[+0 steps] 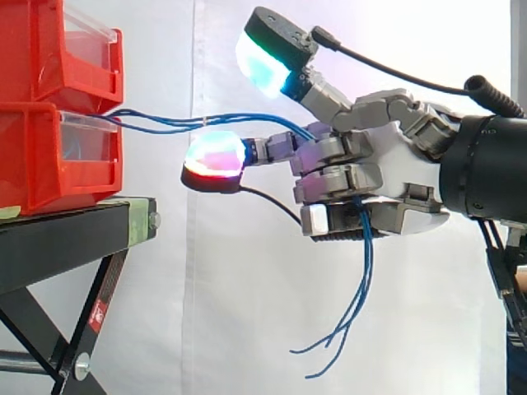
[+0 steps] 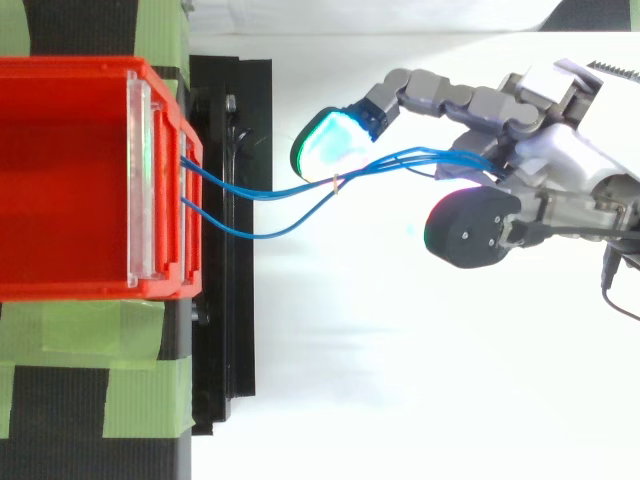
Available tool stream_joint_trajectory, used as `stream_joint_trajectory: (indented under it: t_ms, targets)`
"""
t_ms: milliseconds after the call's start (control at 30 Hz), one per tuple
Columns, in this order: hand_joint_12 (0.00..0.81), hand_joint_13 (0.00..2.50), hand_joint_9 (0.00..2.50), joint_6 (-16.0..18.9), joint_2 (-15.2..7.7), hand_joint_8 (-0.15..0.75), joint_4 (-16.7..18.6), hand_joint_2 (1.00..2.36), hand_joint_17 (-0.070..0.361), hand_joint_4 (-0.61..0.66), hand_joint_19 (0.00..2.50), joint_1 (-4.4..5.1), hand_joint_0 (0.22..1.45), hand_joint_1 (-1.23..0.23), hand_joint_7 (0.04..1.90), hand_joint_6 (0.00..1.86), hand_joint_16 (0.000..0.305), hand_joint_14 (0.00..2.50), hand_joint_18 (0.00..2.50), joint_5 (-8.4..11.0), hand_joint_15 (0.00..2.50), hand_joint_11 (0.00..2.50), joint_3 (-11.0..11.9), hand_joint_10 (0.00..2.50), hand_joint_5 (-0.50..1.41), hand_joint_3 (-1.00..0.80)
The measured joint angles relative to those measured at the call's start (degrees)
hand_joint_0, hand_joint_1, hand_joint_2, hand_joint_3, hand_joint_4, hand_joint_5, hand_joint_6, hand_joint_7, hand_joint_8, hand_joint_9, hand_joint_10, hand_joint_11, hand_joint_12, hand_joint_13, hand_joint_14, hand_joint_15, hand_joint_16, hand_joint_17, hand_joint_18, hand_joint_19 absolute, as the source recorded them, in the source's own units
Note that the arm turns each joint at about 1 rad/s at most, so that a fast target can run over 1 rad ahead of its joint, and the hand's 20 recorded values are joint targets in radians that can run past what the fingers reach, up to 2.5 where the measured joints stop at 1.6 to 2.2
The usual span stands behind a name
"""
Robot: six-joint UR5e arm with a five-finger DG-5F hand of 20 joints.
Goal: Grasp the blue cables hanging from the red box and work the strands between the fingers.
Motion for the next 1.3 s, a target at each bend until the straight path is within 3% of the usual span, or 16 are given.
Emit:
stream_joint_trajectory:
  t_ms: [300,533,933,1300]
  targets:
    - [0.684,1.96,1.78,-4.2,0.0,0.532,2.0,1.0,0.182,0.27,0.6,0.0,0.8,-0.61,1.32,0.0,0.243,2.5,2.5,1.04,1.71,2.5,0.7,2.5,0.28,-0.91]
    - [0.684,1.96,1.78,-5.2,0.0,0.532,2.5,1.01,0.182,0.26,0.6,0.16,0.84,-0.64,1.41,0.01,0.243,2.5,2.5,1.12,1.71,2.5,0.9,2.5,0.3,-0.84]
    - [0.684,1.96,1.78,-5.4,0.0,0.532,2.3,1.01,0.182,0.27,0.6,0.5,0.87,-0.68,1.32,0.39,0.243,2.5,2.5,1.5,1.71,2.5,1.0,2.5,0.24,-0.74]
    - [0.684,1.96,1.78,-5.4,0.0,0.532,2.3,1.02,0.182,0.25,0.6,0.53,0.88,-0.68,1.34,0.44,0.243,2.5,2.5,1.66,1.71,2.5,1.0,2.5,0.24,-0.63]
